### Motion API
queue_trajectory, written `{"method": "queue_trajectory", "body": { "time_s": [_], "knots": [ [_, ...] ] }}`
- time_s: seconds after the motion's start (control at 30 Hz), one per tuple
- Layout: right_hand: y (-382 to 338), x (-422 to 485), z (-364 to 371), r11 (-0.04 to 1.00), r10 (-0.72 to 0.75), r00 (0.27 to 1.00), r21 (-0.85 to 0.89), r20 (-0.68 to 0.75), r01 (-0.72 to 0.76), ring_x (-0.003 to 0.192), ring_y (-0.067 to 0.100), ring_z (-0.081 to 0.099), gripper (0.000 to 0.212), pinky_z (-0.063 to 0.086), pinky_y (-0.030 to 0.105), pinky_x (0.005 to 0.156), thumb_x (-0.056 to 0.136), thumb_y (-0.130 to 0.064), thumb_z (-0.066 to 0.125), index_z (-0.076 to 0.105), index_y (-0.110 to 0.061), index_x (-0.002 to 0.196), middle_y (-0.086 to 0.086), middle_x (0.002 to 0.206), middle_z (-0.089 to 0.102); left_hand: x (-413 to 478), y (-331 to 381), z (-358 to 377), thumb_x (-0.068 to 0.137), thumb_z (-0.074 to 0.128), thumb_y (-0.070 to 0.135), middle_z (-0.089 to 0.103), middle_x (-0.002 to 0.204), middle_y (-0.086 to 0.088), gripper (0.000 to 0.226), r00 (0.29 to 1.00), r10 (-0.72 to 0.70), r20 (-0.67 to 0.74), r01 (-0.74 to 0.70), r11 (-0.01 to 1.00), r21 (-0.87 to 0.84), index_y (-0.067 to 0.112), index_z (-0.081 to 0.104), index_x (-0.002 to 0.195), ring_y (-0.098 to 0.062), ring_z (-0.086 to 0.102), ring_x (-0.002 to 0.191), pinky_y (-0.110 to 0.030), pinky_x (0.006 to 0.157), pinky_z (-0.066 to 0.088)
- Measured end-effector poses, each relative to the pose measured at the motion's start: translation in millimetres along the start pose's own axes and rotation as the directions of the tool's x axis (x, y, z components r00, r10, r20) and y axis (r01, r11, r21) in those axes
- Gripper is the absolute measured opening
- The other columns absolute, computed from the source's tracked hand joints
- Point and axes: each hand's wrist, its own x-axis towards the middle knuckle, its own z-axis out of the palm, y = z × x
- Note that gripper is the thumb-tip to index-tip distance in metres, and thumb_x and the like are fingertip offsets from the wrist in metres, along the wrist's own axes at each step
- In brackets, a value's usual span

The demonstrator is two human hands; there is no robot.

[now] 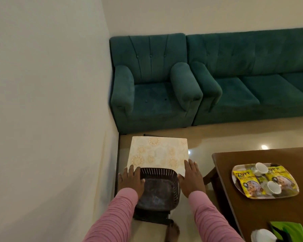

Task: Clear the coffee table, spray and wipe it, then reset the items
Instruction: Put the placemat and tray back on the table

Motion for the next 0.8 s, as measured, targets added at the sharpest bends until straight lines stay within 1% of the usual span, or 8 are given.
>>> {"method": "queue_trajectory", "body": {
  "time_s": [0.13, 0.23, 0.37, 0.5, 0.6, 0.7, 0.77, 0.8],
  "knots": [
    [1, 52, 4, 0.999, -0.017, 0.997, -0.036, 0.082, 0.02, 0.148, 0.023, 0.002, 0.066, 0.011, 0.041, 0.12, 0.096, -0.031, 0.049, 0.015, -0.016, 0.151, 0.002, 0.16, 0.009, 41, -1, -6, 0.101, 0.033, 0.044, 0.003, 0.163, -0.003, 0.059, 0.997, -0.081, 0.013, 0.081, 0.996, -0.036, 0.026, 0.012, 0.153, -0.03, 0.0, 0.15, -0.05, 0.121, 0.006],
    [0, 82, 12, 0.998, 0.005, 0.991, -0.055, 0.136, 0.003, 0.148, 0.024, 0.002, 0.066, 0.011, 0.039, 0.12, 0.097, -0.031, 0.048, 0.014, -0.014, 0.151, 0.003, 0.16, 0.008, 68, -8, -9, 0.101, 0.033, 0.042, 0.003, 0.163, -0.004, 0.058, 0.994, -0.107, 0.038, 0.107, 0.994, -0.022, 0.026, 0.012, 0.153, -0.03, 0.001, 0.15, -0.049, 0.121, 0.006],
    [8, 123, 33, 0.995, 0.048, 0.98, -0.091, 0.191, -0.031, 0.148, 0.024, 0.002, 0.066, 0.01, 0.038, 0.12, 0.097, -0.032, 0.048, 0.014, -0.014, 0.151, 0.003, 0.16, 0.008, 118, -19, 0, 0.102, 0.032, 0.04, 0.001, 0.163, -0.004, 0.058, 0.986, -0.134, 0.104, 0.135, 0.991, -0.009, 0.025, 0.009, 0.153, -0.03, -0.001, 0.15, -0.05, 0.121, 0.005],
    [37, 175, 75, 0.987, 0.157, 0.967, -0.063, 0.202, -0.147, 0.148, 0.024, 0.004, 0.067, 0.01, 0.038, 0.12, 0.095, -0.028, 0.052, 0.017, -0.012, 0.151, 0.005, 0.16, 0.012, 194, -36, 34, 0.101, 0.033, 0.042, 0.004, 0.163, -0.005, 0.059, 0.982, -0.11, 0.154, 0.106, 0.994, 0.034, 0.026, 0.011, 0.153, -0.029, 0.001, 0.15, -0.051, 0.121, 0.005],
    [74, 216, 118, 0.968, 0.251, 0.954, -0.019, 0.162, -0.251, 0.147, 0.025, 0.008, 0.066, 0.014, 0.042, 0.119, 0.094, -0.025, 0.055, 0.023, -0.009, 0.149, 0.008, 0.158, 0.017, 256, -52, 74, 0.101, 0.035, 0.042, 0.006, 0.163, -0.004, 0.058, 0.983, -0.104, 0.148, 0.094, 0.993, 0.075, 0.025, 0.013, 0.153, -0.029, 0.003, 0.15, -0.051, 0.12, 0.007],
    [119, 252, 173, 0.95, 0.308, 0.94, 0.01, 0.148, -0.313, 0.145, 0.027, 0.017, 0.062, 0.021, 0.048, 0.117, 0.092, -0.024, 0.057, 0.031, -0.009, 0.145, 0.01, 0.154, 0.028, 304, -73, 122, 0.101, 0.036, 0.04, 0.012, 0.162, -0.006, 0.056, 0.986, -0.086, 0.141, 0.074, 0.993, 0.089, 0.023, 0.017, 0.152, -0.03, 0.01, 0.149, -0.051, 0.12, 0.013],
    [141, 265, 201, 0.937, 0.339, 0.931, 0.037, 0.134, -0.347, 0.142, 0.03, 0.025, 0.059, 0.026, 0.05, 0.114, 0.091, -0.025, 0.058, 0.034, -0.008, 0.143, 0.012, 0.151, 0.032, 327, -86, 144, 0.101, 0.038, 0.039, 0.023, 0.158, -0.01, 0.055, 0.985, -0.094, 0.148, 0.086, 0.995, 0.056, 0.02, 0.023, 0.151, -0.031, 0.023, 0.145, -0.052, 0.117, 0.021],
    [151, 270, 215, 0.928, 0.362, 0.924, 0.05, 0.125, -0.37, 0.141, 0.03, 0.027, 0.059, 0.026, 0.049, 0.114, 0.091, -0.025, 0.057, 0.034, -0.007, 0.143, 0.013, 0.151, 0.033, 336, -92, 155, 0.101, 0.04, 0.038, 0.031, 0.154, -0.012, 0.054, 0.981, -0.114, 0.156, 0.114, 0.993, 0.008, 0.017, 0.026, 0.149, -0.032, 0.032, 0.14, -0.052, 0.114, 0.027]
  ]
}}
